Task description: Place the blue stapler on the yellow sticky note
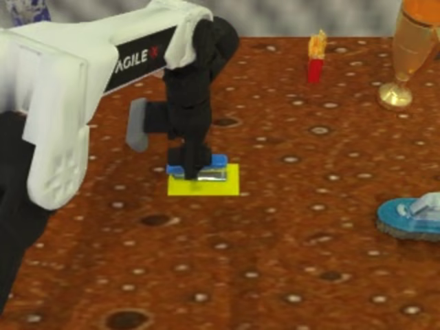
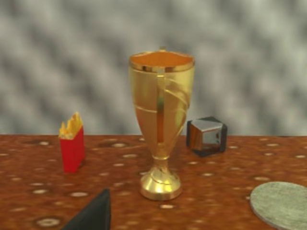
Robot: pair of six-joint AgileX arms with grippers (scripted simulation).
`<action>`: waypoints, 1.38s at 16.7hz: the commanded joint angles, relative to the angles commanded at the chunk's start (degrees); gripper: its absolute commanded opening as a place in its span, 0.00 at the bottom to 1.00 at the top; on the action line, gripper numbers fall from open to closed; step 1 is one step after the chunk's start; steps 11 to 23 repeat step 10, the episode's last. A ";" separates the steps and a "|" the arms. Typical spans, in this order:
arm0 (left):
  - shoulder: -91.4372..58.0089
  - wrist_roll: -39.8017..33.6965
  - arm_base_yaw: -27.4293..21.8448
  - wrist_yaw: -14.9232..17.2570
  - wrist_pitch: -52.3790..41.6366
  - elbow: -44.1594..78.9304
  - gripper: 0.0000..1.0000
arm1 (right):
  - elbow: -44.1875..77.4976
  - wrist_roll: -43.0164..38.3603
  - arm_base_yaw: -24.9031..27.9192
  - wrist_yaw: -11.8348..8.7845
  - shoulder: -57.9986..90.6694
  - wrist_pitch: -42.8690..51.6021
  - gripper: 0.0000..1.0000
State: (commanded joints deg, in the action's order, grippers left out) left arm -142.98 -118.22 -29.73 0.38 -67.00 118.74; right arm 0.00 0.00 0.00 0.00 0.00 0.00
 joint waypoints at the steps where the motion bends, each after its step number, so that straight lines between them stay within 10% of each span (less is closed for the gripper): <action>1: 0.00 0.00 0.00 0.00 0.00 0.00 0.75 | 0.00 0.00 0.00 0.00 0.00 0.00 1.00; 5: 0.00 0.00 0.00 0.00 0.00 0.00 1.00 | 0.00 0.00 0.00 0.00 0.00 0.00 1.00; 23: 0.00 0.00 0.00 0.00 0.00 0.00 1.00 | 0.00 0.00 0.00 0.00 0.00 0.00 1.00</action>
